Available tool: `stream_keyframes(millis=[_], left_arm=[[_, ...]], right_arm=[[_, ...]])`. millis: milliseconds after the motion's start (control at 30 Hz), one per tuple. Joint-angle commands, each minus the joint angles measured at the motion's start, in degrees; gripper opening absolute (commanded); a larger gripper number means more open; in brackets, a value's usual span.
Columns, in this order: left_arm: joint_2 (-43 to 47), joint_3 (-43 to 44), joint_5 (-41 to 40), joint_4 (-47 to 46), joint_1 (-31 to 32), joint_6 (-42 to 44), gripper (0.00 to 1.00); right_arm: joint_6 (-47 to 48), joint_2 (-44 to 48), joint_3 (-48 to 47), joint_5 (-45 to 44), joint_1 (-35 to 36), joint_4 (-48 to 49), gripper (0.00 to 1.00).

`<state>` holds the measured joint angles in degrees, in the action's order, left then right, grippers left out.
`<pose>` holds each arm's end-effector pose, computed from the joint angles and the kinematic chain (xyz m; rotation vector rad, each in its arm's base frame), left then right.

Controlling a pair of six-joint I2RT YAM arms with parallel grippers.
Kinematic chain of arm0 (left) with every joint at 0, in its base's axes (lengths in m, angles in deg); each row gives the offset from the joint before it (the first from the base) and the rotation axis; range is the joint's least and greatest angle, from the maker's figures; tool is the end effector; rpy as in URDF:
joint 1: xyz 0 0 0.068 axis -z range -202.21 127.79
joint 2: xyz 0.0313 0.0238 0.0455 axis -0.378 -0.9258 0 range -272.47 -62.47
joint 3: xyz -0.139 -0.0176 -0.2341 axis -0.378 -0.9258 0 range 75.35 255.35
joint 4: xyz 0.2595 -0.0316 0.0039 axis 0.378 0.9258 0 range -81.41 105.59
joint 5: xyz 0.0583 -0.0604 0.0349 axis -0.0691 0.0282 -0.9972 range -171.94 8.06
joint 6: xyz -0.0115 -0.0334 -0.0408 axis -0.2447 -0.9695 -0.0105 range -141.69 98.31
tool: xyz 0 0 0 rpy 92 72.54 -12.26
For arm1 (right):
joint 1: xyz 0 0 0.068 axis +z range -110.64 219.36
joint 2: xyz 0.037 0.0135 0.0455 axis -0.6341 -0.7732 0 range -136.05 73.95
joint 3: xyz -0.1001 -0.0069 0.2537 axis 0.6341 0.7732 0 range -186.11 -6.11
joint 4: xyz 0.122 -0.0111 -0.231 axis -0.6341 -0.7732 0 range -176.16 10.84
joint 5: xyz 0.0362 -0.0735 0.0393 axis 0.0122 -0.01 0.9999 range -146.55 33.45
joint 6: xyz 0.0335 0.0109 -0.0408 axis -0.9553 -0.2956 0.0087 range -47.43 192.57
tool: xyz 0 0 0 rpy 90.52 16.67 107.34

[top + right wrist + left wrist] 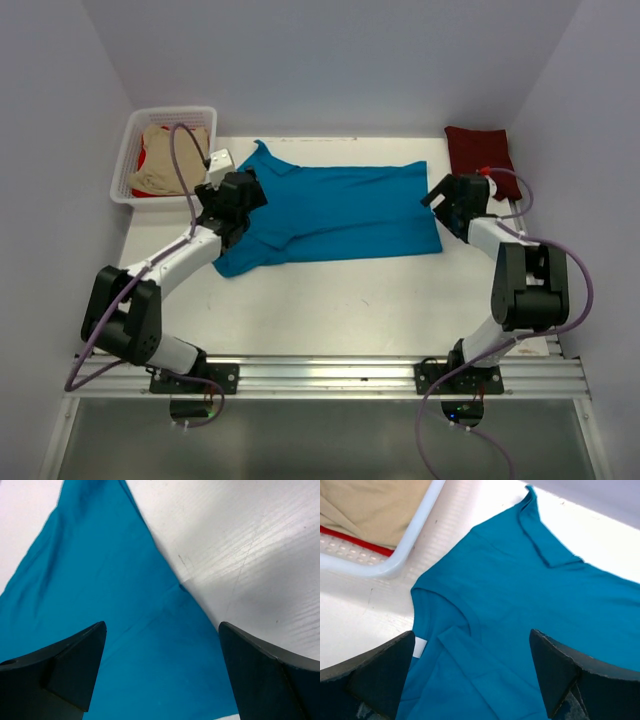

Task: Fold and stack the t-shirts
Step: Fold the tshirt

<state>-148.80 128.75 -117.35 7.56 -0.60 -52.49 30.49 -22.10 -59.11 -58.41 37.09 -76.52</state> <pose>0.3133 -0.1019 0.2397 -0.5103 1.9512 0.0817 0.3509 -0.0151 0.1816 0.8830 2.1206 0.3262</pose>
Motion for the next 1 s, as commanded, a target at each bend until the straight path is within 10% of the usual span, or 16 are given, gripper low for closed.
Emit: stream_keyframes(millis=[0,133,200,300,333,367,967], left_arm=[[7.56,0.04,2.62,0.24,-0.07,-0.30,1.00],[11.87,-3.74,9.48,4.63,1.07,-1.71,1.00],[12.32,-6.02,13.16,6.04,1.25,-3.72,0.84],[13.20,-10.84,16.86,5.00,1.25,-5.22,0.31],[13.20,-12.00,17.22,3.60,1.25,-5.75,0.03],[12.94,-12.97,17.57,3.33,1.25,-6.02,0.00],[4.59,-19.04,17.05,-3.98,1.16,-6.11,0.00]], right_arm=[[2.18,5.68,1.22,0.64,0.50,5.63,0.99],[4.11,9.03,2.89,1.69,1.82,3.79,0.99],[5.17,9.56,3.33,3.00,4.80,2.03,0.92],[5.27,8.52,4.12,6.35,5.95,0.45,0.00],[4.91,7.99,4.12,7.05,6.13,-0.43,0.00],[4.56,6.85,4.30,7.92,6.22,-1.05,0.00],[5.52,-1.51,2.28,2.14,7.27,-12.02,0.00]])
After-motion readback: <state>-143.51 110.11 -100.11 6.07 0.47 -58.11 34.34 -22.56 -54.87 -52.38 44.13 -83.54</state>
